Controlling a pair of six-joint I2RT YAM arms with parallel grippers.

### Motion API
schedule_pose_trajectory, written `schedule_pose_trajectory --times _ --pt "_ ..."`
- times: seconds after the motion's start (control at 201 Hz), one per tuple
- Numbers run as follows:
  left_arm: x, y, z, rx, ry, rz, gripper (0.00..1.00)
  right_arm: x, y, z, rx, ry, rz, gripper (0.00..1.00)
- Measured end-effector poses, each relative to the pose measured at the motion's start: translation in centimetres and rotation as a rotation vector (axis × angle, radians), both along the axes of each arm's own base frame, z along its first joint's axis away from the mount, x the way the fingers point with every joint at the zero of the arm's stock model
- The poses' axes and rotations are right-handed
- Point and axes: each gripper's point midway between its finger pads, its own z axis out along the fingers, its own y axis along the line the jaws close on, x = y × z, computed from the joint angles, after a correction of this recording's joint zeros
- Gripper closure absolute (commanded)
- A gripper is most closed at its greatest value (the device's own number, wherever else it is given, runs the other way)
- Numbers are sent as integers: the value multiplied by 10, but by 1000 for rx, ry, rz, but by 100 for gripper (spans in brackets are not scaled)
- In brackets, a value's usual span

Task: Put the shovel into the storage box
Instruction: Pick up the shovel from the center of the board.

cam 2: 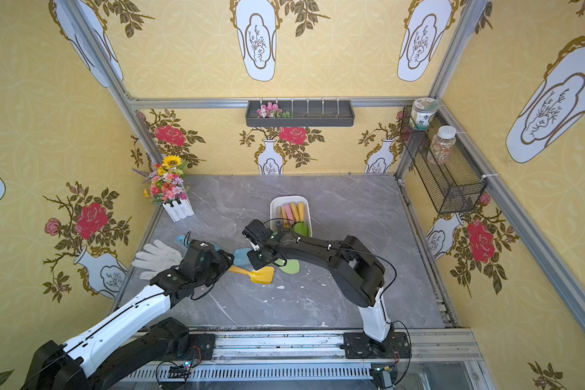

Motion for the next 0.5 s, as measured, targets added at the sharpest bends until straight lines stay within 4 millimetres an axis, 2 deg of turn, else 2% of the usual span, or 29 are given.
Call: schedule_pose_trajectory --times 0.234,0.503 --pt "1 16 5 -5 -11 66 38 -14 27 -19 11 34 79 55" --pt "3 23 7 -4 -18 91 38 -9 44 -25 16 15 118 56"
